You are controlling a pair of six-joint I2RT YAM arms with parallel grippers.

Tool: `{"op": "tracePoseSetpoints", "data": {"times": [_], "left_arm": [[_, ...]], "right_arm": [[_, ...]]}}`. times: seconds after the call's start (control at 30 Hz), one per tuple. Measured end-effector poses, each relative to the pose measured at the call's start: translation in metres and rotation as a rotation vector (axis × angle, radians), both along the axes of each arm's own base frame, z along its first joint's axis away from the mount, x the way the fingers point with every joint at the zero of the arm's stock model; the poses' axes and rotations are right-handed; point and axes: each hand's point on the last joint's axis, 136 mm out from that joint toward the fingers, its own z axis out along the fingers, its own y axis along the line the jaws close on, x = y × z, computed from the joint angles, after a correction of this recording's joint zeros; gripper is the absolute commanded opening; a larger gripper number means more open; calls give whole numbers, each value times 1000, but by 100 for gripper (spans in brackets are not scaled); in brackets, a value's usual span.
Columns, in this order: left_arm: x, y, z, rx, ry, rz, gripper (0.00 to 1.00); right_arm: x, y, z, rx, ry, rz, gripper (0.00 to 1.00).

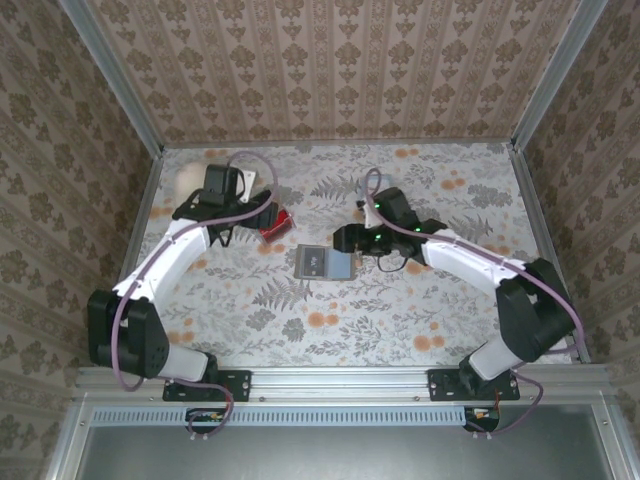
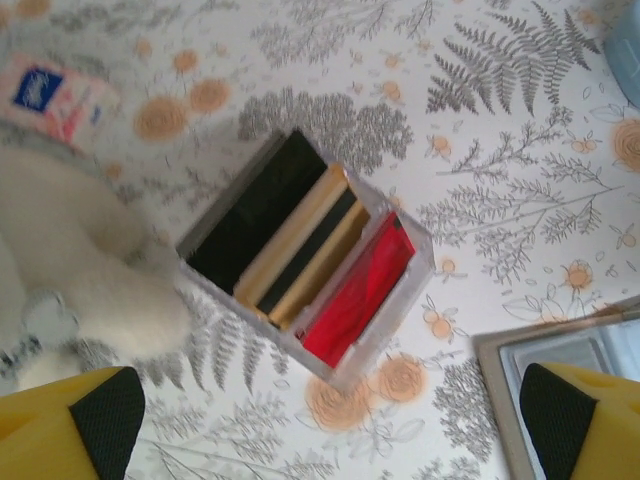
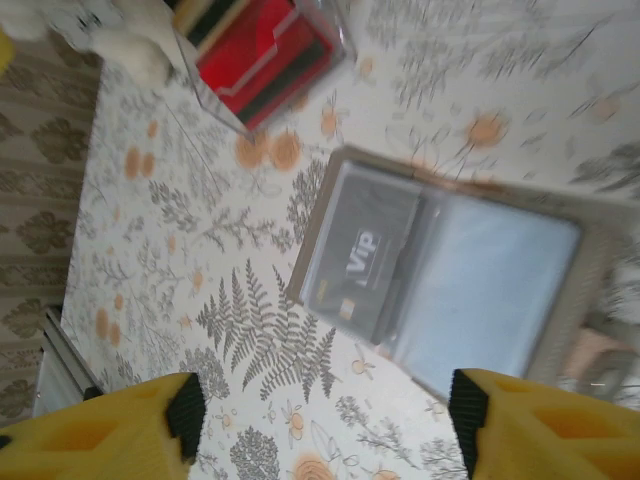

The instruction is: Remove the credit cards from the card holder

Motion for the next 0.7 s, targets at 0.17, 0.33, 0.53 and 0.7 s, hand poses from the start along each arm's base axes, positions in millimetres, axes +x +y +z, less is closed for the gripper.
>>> {"op": "tracePoseSetpoints", "data": {"times": [0.17, 0.33, 0.53, 0.7], "left_arm": [[-27, 5, -17, -70, 27, 89, 100], [-37, 17, -17, -129, 26, 210, 100], [-41, 24, -24, -201, 52, 316, 100], [-41, 23, -31, -218, 84, 335, 100]], "right_arm": [[-7, 23, -38, -130, 73, 11, 64], [-3, 37, -56, -286, 70, 4, 65], [3, 37, -74, -450, 70, -19, 70], [3, 28, -93, -533, 107, -24, 78]]}}
